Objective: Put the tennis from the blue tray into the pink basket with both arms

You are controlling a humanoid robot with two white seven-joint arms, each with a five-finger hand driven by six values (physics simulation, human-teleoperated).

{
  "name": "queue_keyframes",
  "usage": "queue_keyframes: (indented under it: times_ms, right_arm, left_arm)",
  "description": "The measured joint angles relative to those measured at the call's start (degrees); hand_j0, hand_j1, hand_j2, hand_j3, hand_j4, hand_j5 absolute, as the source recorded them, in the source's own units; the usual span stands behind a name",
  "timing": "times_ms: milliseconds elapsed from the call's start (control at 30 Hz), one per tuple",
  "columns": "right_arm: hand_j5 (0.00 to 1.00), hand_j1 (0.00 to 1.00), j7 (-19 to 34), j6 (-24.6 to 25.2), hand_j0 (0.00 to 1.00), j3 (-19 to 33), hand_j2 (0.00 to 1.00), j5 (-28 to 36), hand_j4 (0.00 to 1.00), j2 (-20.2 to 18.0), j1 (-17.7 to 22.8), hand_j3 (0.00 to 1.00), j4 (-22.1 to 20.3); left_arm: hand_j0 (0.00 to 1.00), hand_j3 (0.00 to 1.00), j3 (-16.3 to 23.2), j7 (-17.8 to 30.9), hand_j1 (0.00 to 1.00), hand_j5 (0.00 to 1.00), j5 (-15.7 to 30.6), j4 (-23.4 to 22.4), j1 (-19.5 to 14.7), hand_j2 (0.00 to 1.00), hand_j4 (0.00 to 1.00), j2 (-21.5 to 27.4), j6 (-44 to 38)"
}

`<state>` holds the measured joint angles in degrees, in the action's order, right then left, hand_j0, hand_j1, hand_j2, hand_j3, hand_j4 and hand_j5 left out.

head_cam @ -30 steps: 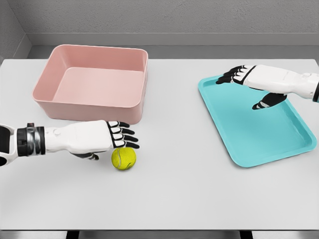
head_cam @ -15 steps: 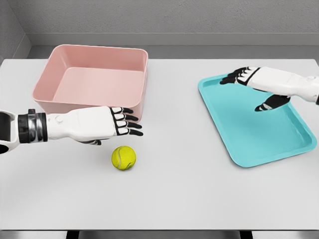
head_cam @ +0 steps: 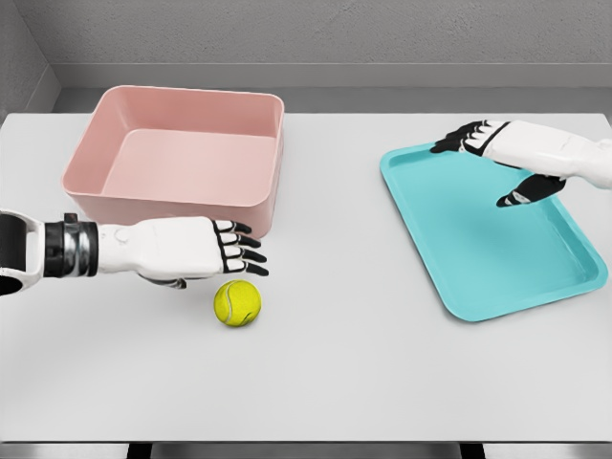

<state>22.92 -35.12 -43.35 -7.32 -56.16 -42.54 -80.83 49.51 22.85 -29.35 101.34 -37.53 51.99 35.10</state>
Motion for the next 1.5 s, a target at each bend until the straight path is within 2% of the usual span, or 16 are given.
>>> queue_keyframes:
  times_ms: [67,900,1033,1433,1500]
  right_arm:
    - [1.0,1.0,0.0,0.0,1.0,0.0,1.0,0.0,1.0,0.0,0.1,1.0,0.0]
    - [1.0,1.0,0.1,0.0,1.0,-0.1,1.0,0.0,1.0,-0.1,0.2,1.0,0.1]
    - [1.0,1.0,0.1,0.0,1.0,-0.1,1.0,0.0,1.0,-0.1,0.2,1.0,0.1]
    - [1.0,1.0,0.1,0.0,1.0,-0.1,1.0,0.0,1.0,-0.5,0.3,1.0,0.1]
    - [1.0,1.0,0.1,0.0,1.0,-0.1,1.0,0.0,1.0,-0.5,0.3,1.0,0.1]
  left_arm:
    - [1.0,1.0,0.0,0.1,1.0,1.0,0.3,0.0,1.3,1.0,1.0,-0.4,0.0]
    - [1.0,1.0,0.1,0.2,1.0,1.0,-0.4,-0.2,3.3,1.0,1.0,-2.7,0.0]
    - [1.0,1.0,0.0,0.2,1.0,1.0,-0.4,-0.2,4.4,1.0,1.0,-2.7,0.0]
    - [1.0,1.0,-0.2,0.2,1.0,1.0,-0.4,-0.2,4.7,1.0,1.0,-2.4,0.0]
    - [1.0,1.0,-0.2,0.2,1.0,1.0,-0.4,-0.2,5.6,1.0,1.0,-2.4,0.0]
